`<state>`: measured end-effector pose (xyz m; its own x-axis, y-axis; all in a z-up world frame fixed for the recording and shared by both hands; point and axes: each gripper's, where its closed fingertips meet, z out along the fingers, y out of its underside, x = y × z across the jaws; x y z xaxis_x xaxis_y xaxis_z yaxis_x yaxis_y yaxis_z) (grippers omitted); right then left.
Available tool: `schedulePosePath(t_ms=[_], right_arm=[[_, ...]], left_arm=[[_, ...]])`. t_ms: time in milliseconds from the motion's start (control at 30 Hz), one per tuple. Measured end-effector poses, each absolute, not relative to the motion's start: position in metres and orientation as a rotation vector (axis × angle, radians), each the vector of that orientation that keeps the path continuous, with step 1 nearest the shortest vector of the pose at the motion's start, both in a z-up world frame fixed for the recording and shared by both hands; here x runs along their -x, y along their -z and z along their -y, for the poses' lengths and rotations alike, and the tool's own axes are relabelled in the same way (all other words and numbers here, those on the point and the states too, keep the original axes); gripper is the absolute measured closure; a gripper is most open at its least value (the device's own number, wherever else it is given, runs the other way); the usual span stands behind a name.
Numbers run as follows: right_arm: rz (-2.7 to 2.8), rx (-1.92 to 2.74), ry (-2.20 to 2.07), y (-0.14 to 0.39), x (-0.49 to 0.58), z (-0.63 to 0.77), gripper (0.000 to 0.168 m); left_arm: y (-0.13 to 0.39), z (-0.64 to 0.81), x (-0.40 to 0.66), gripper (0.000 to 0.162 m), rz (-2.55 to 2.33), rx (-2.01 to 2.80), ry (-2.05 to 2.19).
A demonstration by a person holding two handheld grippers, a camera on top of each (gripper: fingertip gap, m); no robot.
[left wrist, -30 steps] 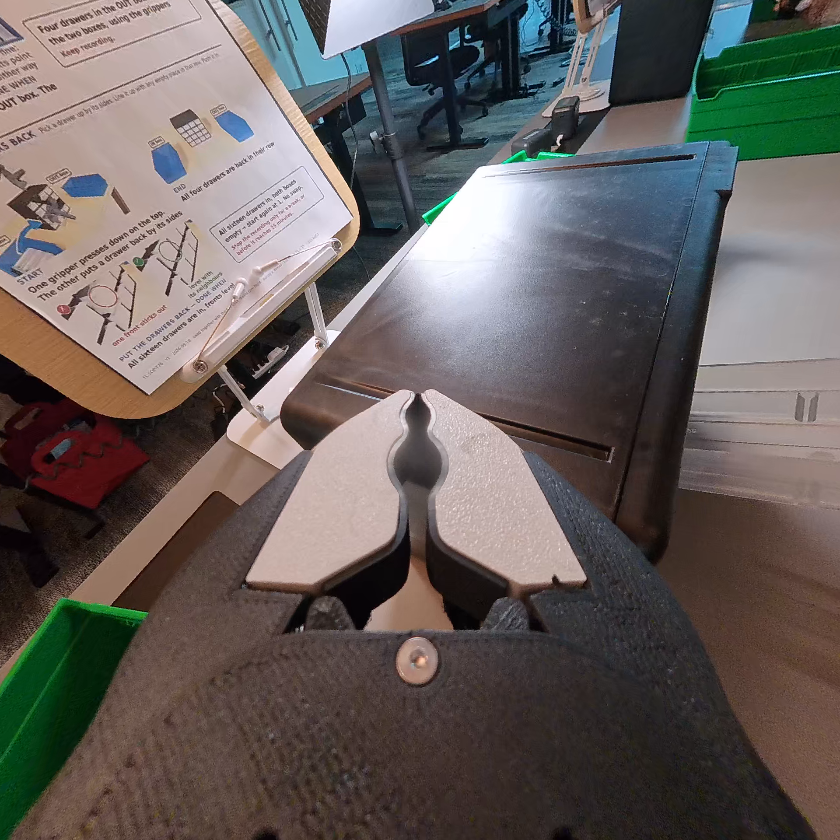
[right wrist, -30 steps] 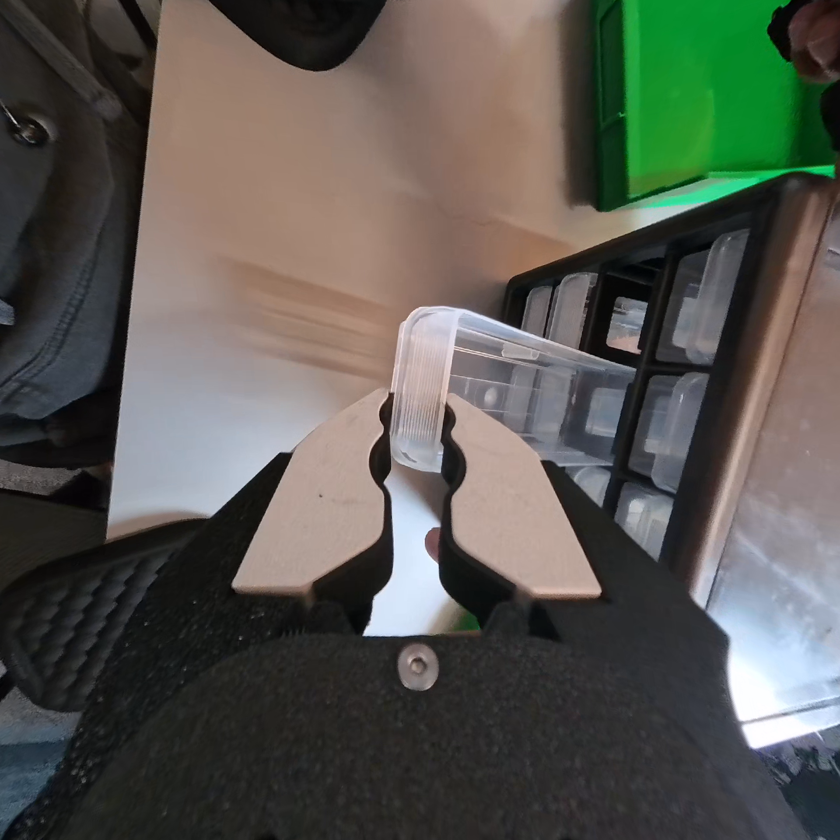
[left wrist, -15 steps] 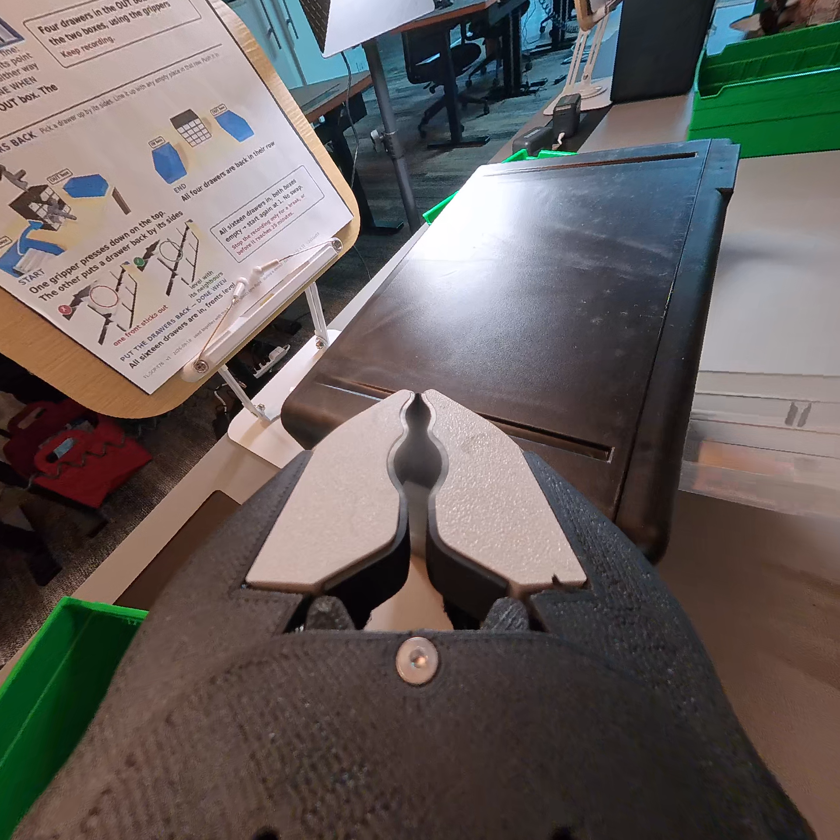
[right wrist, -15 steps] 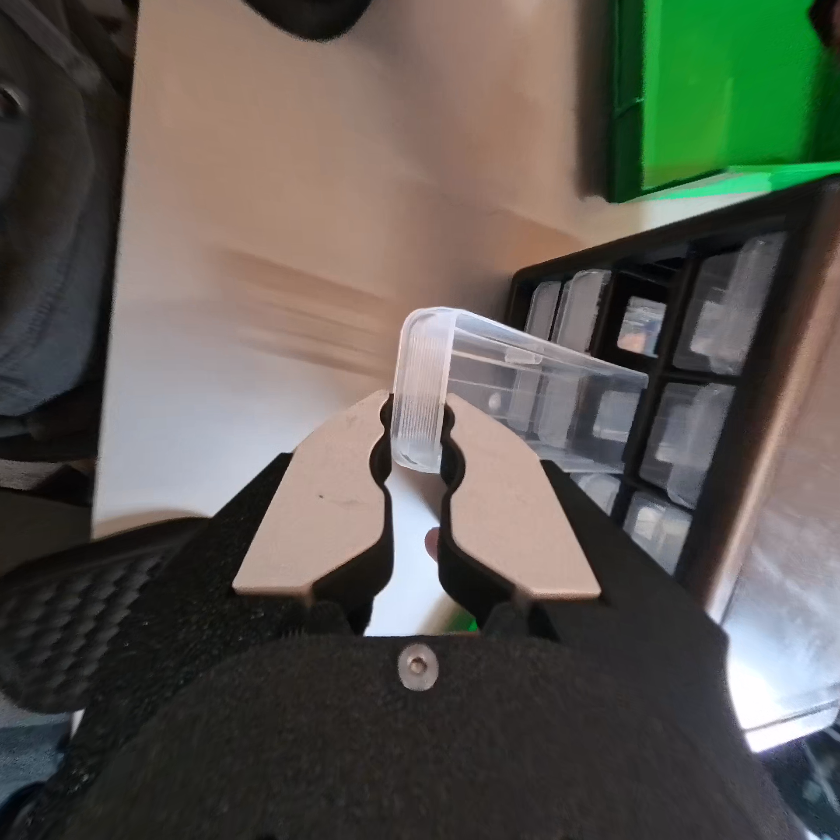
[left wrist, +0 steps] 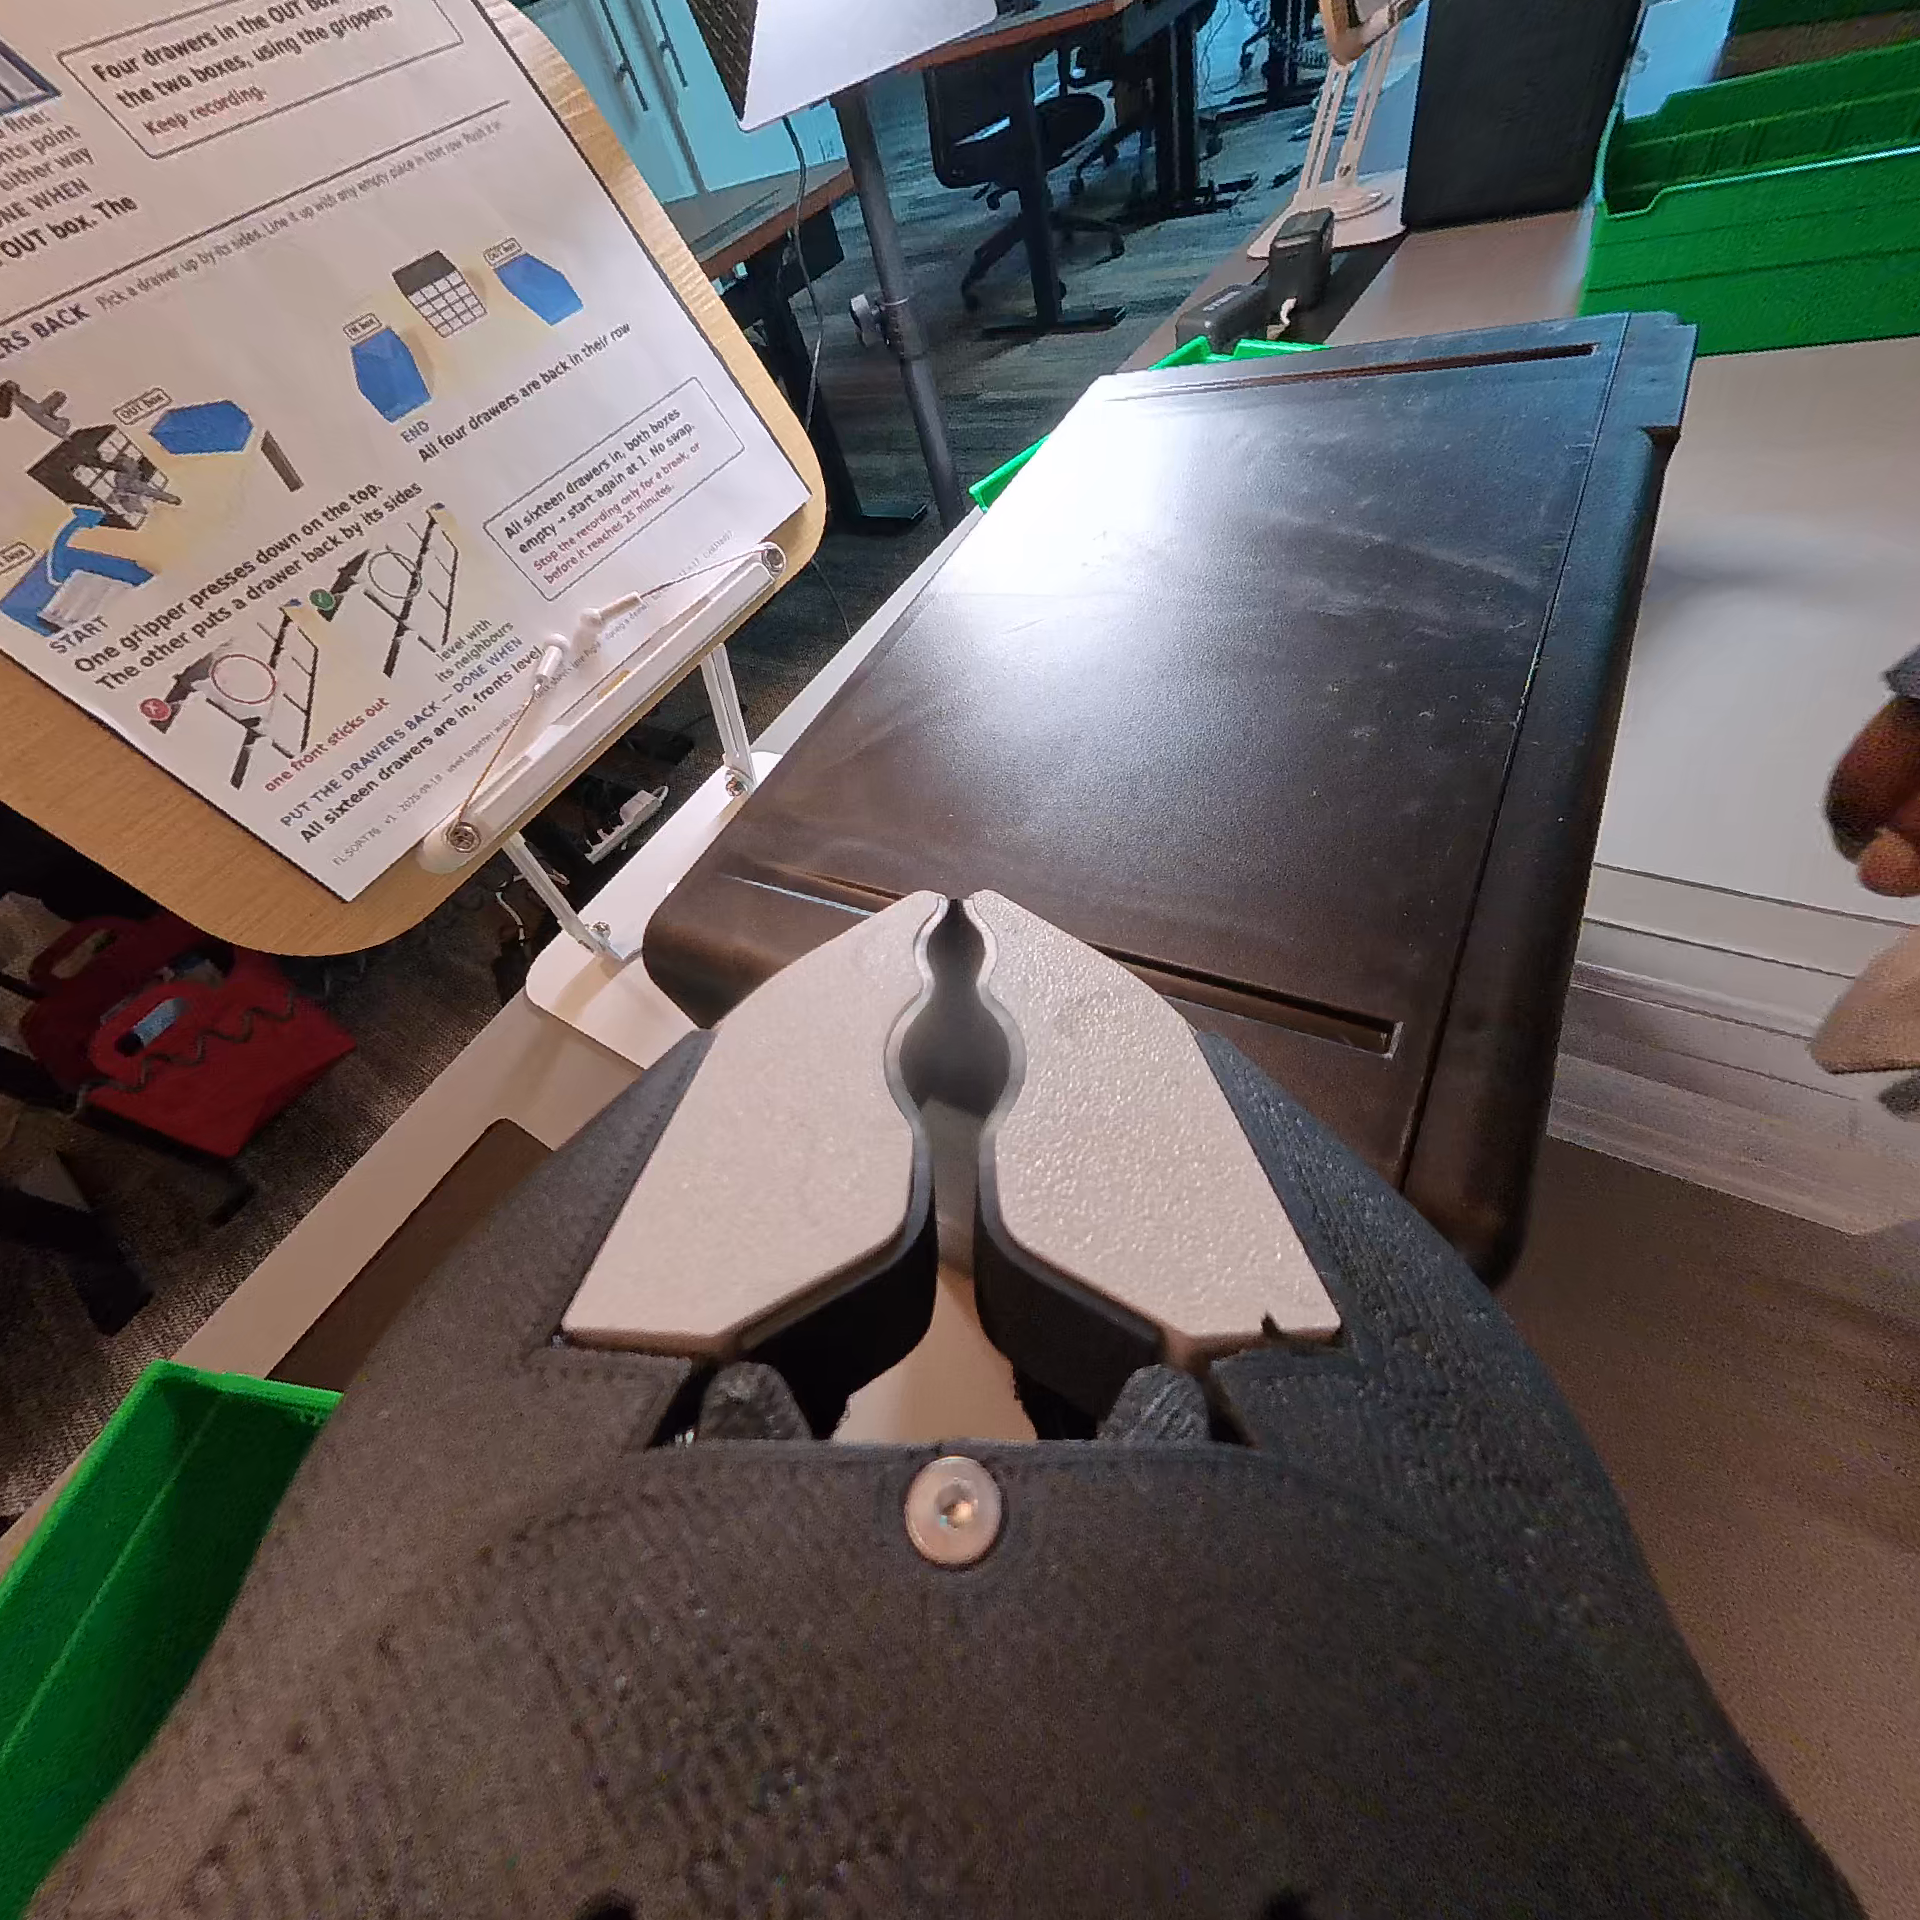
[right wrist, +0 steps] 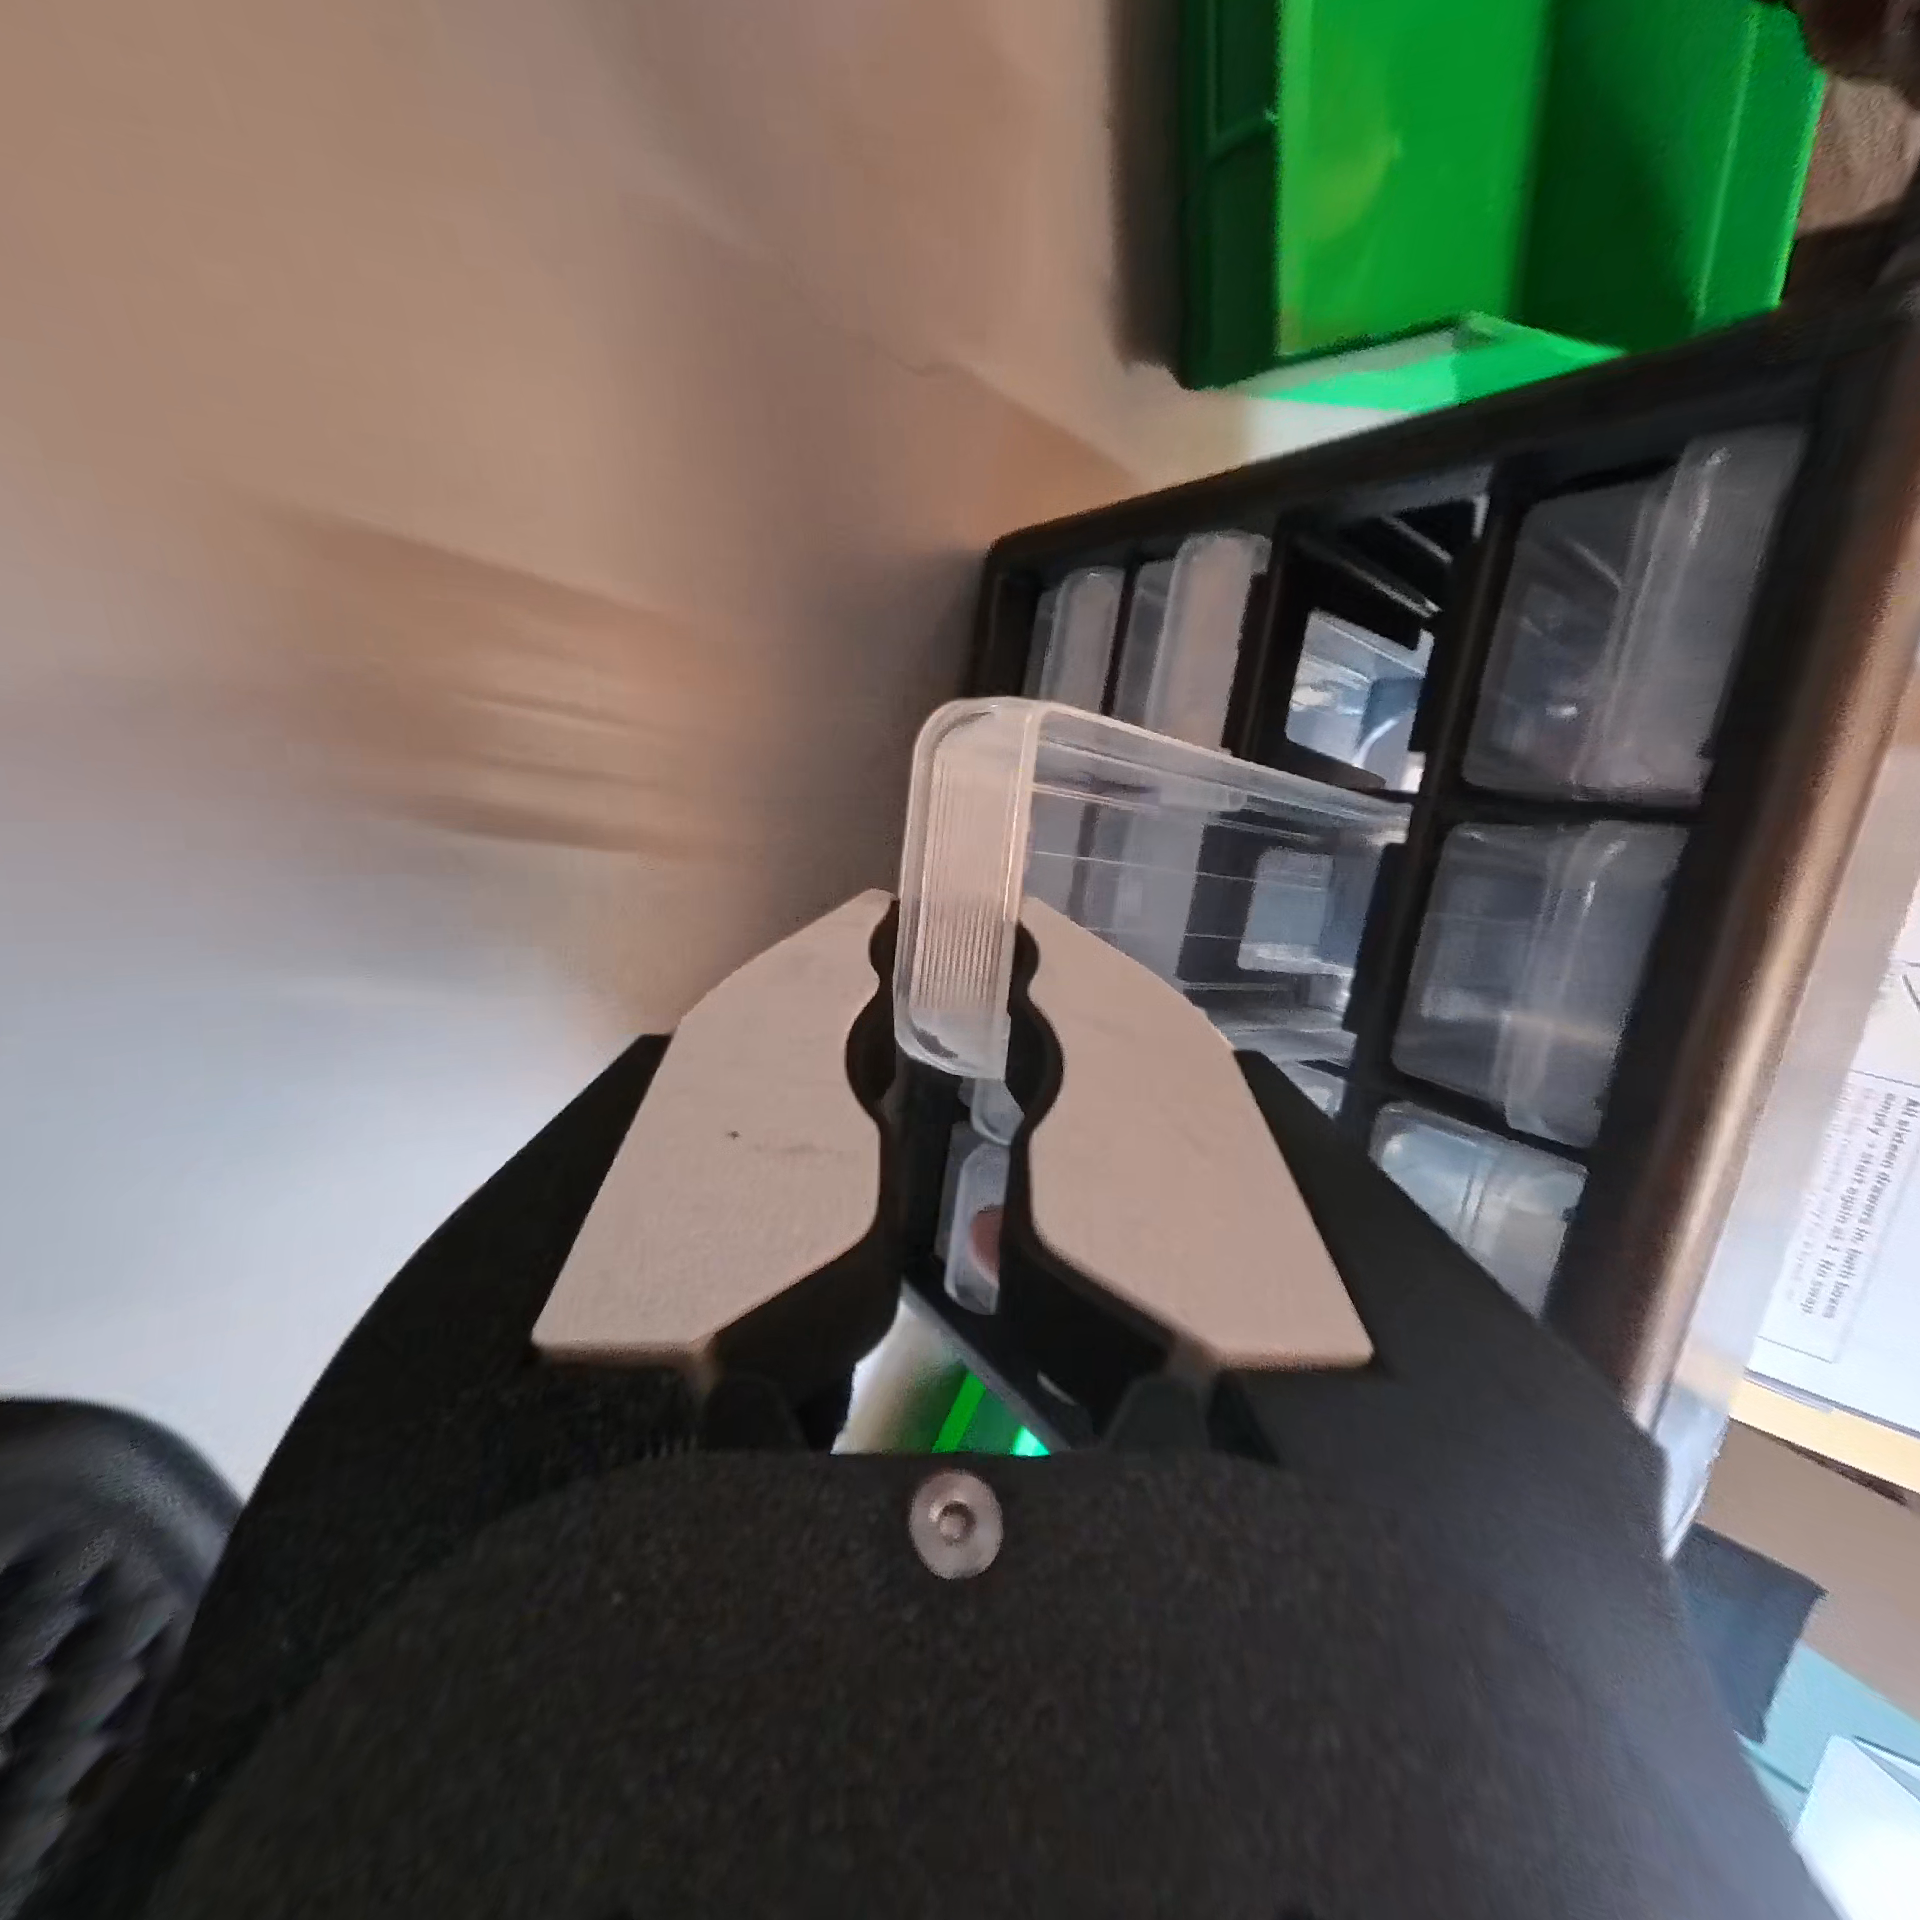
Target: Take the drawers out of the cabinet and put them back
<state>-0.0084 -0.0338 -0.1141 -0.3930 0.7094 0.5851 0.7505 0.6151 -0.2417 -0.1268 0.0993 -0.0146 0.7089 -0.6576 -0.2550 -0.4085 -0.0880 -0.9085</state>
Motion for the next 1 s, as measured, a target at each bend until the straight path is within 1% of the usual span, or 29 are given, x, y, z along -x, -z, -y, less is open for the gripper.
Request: schedulePosePath(t_ms=[300,533,633,833,1000], right_arm=[[2.167,1.163,-0.014,0.111,0.018,0.03,0.151],[2.248,1.076,-0.012,0.118,0.009,0.075,0.151],[2.228,1.068,0.087,0.116,0.0,0.072,0.151],[2.187,1.101,-0.003,0.113,-0.006,0.07,0.151],[2.187,1.101,0.014,0.122,-0.009,0.068,0.152]], left_arm=[[0.015,-0.1,0.127,0.162,-0.856,1.711,0.266],[0.015,-0.101,0.128,0.161,-0.848,1.721,0.246],[0.015,-0.101,0.127,0.161,-0.847,1.723,0.243],[0.015,-0.1,0.127,0.161,-0.856,1.724,0.237],[0.015,-0.093,0.124,0.161,-0.916,1.745,0.244]])
